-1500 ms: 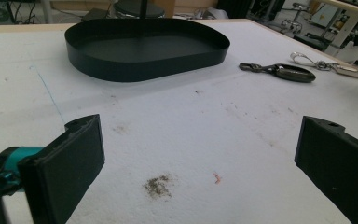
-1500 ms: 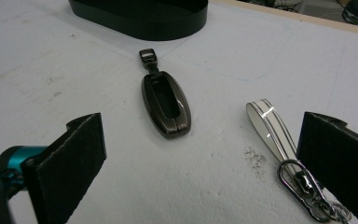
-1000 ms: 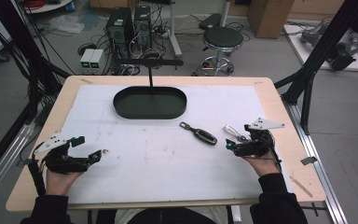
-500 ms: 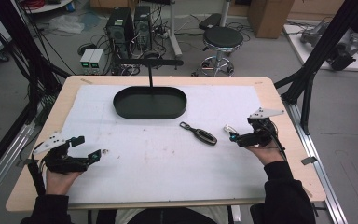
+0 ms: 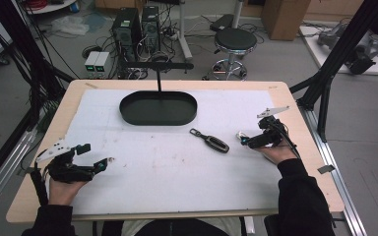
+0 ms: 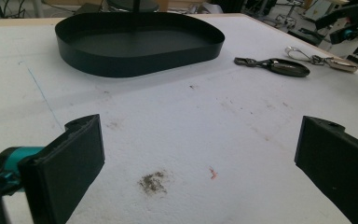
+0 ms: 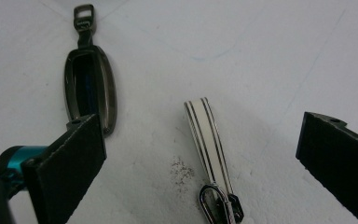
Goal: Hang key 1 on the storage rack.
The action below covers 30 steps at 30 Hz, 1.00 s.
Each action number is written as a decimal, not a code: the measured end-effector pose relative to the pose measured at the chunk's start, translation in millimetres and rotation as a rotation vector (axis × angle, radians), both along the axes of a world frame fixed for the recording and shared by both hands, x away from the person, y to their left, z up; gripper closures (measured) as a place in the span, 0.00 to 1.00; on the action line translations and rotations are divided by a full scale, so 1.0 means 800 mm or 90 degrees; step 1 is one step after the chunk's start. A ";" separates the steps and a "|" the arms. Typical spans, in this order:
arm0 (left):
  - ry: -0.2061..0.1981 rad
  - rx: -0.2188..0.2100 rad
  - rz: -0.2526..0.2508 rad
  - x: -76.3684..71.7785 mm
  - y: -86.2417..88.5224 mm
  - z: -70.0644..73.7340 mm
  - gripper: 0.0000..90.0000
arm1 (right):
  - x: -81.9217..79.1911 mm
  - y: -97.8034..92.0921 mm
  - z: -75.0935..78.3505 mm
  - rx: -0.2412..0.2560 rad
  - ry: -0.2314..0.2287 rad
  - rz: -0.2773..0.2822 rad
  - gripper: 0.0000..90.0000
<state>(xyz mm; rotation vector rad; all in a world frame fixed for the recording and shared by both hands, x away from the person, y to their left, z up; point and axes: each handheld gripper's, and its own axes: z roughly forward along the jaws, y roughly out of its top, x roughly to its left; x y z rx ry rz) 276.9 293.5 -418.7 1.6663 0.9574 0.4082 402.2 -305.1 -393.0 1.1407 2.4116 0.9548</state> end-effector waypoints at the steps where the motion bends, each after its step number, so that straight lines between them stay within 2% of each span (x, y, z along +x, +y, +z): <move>1: 0.000 0.000 0.000 0.000 0.000 0.000 0.02 | 0.000 0.000 0.000 0.000 0.000 0.000 0.01; 5: 0.001 0.001 -0.003 0.001 0.000 -0.001 0.02 | 0.019 0.004 -0.009 -0.039 0.042 0.016 0.01; 8: 0.001 0.001 -0.003 0.001 0.000 0.000 0.02 | 0.025 0.005 -0.012 -0.057 0.055 0.022 0.01; 9: 0.000 0.000 -0.003 0.001 0.000 -0.001 0.02 | 0.031 0.008 -0.015 -0.084 0.065 0.027 0.05; 12: -0.001 0.000 -0.002 0.001 0.000 -0.001 0.02 | 0.039 0.007 -0.016 -0.082 0.091 0.033 0.21; 14: -0.001 0.000 -0.003 0.001 0.000 -0.001 0.02 | 0.042 0.006 -0.016 -0.072 0.104 0.046 0.25; 16: -0.001 0.000 -0.003 0.001 0.000 -0.001 0.02 | 0.044 0.010 -0.017 -0.086 0.115 0.069 0.29; 18: 0.000 0.001 -0.005 0.001 0.000 0.000 0.02 | 0.044 0.012 -0.018 -0.097 0.125 0.074 0.30; 20: 0.000 -0.001 -0.005 0.000 -0.001 0.000 0.02 | 0.044 0.016 -0.020 -0.113 0.140 0.081 0.37; 26: -0.001 0.000 -0.005 0.000 0.001 0.000 0.02 | 0.048 0.015 -0.025 -0.126 0.151 0.075 0.54; 27: 0.000 -0.002 -0.003 0.000 0.000 0.000 0.02 | 0.048 0.015 -0.025 -0.126 0.151 0.075 0.54; 29: 0.000 0.000 -0.004 0.000 0.000 0.000 0.02 | 0.048 0.014 -0.023 -0.126 0.148 0.080 0.70; 30: -0.001 0.002 -0.005 0.000 0.000 0.000 0.02 | 0.048 0.014 -0.023 -0.127 0.146 0.080 0.71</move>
